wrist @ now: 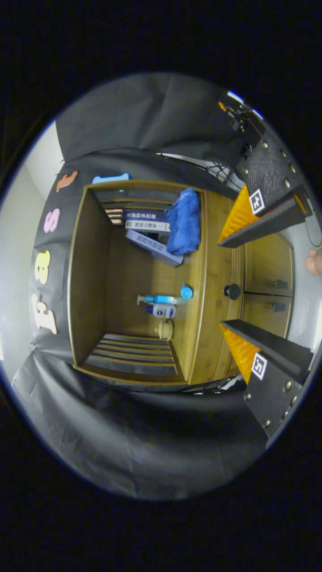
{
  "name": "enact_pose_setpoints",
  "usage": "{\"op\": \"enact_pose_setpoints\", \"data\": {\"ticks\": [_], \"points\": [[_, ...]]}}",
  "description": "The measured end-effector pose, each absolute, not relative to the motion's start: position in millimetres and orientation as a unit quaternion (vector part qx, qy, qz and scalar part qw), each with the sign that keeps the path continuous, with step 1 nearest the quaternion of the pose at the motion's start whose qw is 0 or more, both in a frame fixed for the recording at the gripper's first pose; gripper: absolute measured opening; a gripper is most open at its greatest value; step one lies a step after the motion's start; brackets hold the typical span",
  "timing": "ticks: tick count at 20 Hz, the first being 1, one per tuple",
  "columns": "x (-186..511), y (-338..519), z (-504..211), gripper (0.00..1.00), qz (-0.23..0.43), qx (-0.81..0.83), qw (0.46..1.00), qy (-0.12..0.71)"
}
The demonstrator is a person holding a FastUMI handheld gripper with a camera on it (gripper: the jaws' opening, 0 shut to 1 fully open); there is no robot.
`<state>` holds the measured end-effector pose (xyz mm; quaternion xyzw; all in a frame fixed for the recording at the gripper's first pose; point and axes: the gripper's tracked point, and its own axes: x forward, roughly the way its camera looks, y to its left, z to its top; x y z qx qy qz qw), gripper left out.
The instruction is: Pull open the drawer, take out the items inside it, and place them on the countertop above the cabinet.
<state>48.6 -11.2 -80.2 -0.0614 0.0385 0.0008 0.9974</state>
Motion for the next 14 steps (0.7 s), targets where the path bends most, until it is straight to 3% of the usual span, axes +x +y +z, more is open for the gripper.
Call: {"op": "enact_pose_setpoints", "data": {"ticks": [14], "points": [[-17, -2, 10, 0.97, 0.026, 0.001, 1.0, 0.015]]}}
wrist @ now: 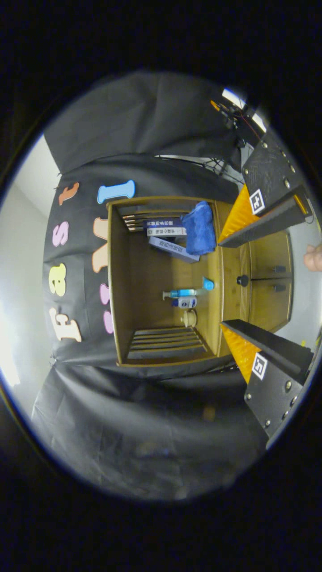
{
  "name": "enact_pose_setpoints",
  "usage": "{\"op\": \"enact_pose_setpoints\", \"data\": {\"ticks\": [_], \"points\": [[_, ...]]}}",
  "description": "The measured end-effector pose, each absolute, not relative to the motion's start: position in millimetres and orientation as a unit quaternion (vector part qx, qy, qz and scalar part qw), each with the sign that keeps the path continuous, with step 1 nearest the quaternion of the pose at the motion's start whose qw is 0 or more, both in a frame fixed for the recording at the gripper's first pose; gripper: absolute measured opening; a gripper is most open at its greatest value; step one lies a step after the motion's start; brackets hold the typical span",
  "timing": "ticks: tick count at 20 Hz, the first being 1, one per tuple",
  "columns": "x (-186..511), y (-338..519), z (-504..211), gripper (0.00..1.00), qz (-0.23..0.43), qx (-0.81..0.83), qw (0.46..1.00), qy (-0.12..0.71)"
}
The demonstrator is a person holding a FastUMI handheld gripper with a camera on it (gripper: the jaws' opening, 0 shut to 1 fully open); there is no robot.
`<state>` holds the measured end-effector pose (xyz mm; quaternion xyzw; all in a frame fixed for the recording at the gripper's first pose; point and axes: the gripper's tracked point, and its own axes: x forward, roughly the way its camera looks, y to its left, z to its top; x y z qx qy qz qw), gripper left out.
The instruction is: Pull open the drawer, take out the items inside it, and place them on the countertop above the cabinet.
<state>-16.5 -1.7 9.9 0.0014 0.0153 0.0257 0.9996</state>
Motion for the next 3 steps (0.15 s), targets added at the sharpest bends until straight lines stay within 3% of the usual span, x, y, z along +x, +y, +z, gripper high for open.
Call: {"op": "enact_pose_setpoints", "data": {"ticks": [3], "points": [[-16, -9, -6, 0.97, -0.002, -0.017, 0.999, 0.033]]}}
